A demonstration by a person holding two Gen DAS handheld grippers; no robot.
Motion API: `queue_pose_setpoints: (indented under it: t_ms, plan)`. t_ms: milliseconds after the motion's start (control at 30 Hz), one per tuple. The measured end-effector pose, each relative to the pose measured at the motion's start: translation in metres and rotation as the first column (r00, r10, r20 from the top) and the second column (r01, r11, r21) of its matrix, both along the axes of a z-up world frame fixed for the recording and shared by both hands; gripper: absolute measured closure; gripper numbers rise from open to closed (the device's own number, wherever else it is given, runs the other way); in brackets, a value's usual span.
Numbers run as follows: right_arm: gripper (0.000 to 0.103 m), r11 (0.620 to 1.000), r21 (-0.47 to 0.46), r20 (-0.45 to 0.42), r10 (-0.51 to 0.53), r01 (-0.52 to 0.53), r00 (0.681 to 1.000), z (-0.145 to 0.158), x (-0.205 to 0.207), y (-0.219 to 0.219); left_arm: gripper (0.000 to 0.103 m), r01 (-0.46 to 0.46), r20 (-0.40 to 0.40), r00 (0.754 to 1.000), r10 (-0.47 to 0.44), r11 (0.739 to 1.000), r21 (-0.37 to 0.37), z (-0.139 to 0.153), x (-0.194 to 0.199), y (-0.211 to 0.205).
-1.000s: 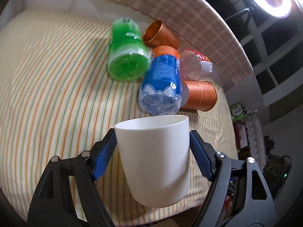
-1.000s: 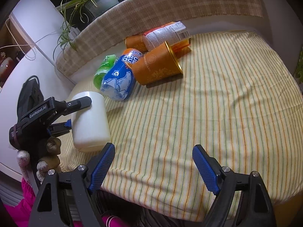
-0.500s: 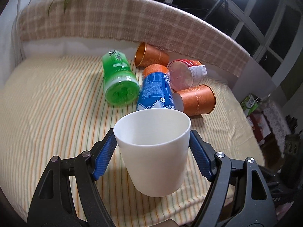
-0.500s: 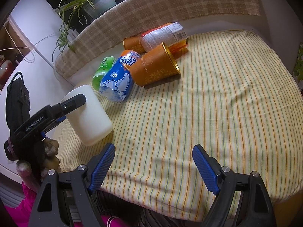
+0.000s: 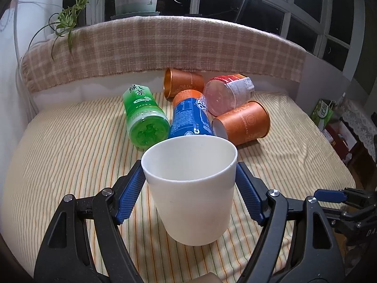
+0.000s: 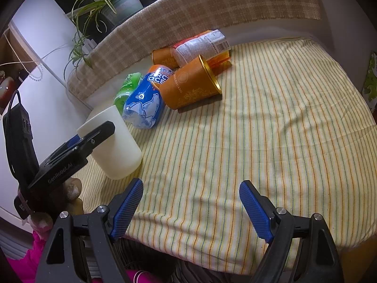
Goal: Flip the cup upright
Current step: 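Lower the upright white cup onto the bed with the left gripper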
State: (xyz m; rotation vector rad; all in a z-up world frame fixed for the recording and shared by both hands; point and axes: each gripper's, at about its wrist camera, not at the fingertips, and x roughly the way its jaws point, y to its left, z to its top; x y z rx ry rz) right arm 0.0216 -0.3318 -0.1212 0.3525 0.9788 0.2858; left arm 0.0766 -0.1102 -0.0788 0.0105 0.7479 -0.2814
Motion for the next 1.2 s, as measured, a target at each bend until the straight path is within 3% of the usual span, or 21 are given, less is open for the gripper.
queue_pose_setpoints:
  t_ms: [433, 567, 1200]
  plan:
    - [0.017, 1.000, 0.001, 0.008, 0.007, -0.007, 1.000, 0.005, -0.001, 0.004, 0.024, 0.078, -0.054, 0.995, -0.080, 0.996, -0.040, 0.000, -0.012, -0.002]
    - [0.017, 1.000, 0.002, 0.017, 0.006, -0.006, 1.000, 0.007, -0.004, 0.003, 0.013, 0.097, -0.093, 0.990, -0.104, 0.992, -0.076, -0.001, -0.013, 0.002]
    - [0.014, 0.997, -0.079, 0.202, 0.026, -0.010, 0.979, 0.048, -0.022, 0.026, 0.012, 0.067, 0.015, 0.998, -0.067, 0.997, -0.043, 0.026, -0.055, 0.029]
